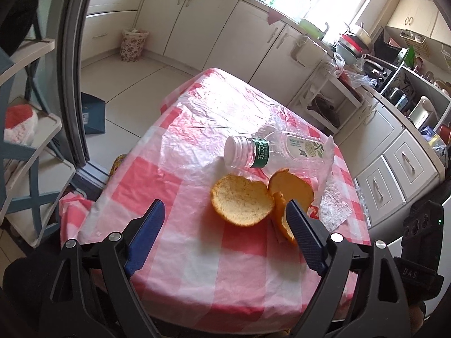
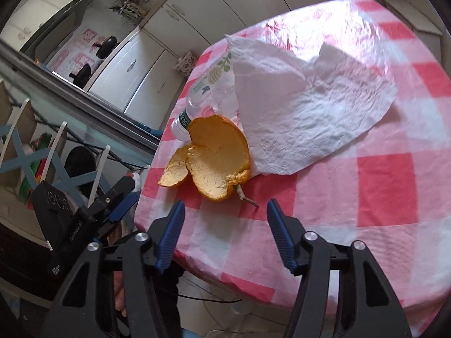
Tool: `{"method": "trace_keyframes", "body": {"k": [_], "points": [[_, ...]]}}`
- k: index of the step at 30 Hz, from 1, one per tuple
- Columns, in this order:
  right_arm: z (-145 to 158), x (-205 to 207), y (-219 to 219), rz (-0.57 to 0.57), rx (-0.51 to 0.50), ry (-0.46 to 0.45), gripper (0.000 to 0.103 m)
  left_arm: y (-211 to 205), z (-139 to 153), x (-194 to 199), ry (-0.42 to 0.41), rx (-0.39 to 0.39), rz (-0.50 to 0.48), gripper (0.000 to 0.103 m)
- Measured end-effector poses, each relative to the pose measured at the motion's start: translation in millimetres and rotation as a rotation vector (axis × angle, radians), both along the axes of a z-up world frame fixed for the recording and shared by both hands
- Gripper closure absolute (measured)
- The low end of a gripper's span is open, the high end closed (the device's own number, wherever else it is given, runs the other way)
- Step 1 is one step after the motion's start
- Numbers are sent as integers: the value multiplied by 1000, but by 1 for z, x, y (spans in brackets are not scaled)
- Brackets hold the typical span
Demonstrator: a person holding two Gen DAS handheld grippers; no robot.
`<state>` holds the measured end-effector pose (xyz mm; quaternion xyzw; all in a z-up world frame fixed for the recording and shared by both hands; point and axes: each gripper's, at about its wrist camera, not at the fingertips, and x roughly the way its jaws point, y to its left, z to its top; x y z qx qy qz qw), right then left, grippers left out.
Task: Collect trash
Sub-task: 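Grasp an orange peel with left tool while right tool grasps the white paper towel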
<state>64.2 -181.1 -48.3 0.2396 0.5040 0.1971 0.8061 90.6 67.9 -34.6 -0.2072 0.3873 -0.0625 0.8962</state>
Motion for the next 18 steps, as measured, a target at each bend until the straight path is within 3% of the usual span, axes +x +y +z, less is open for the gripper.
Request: {"method": "trace_keyframes", "body": {"k": [11,18], "points": [[-13,20,19,0,-8,24,46,-4,-17,19,14,15,0,20],[-3,13,14,7,-62,-7,47,5,-21,24,16,-10,11,20]]}}
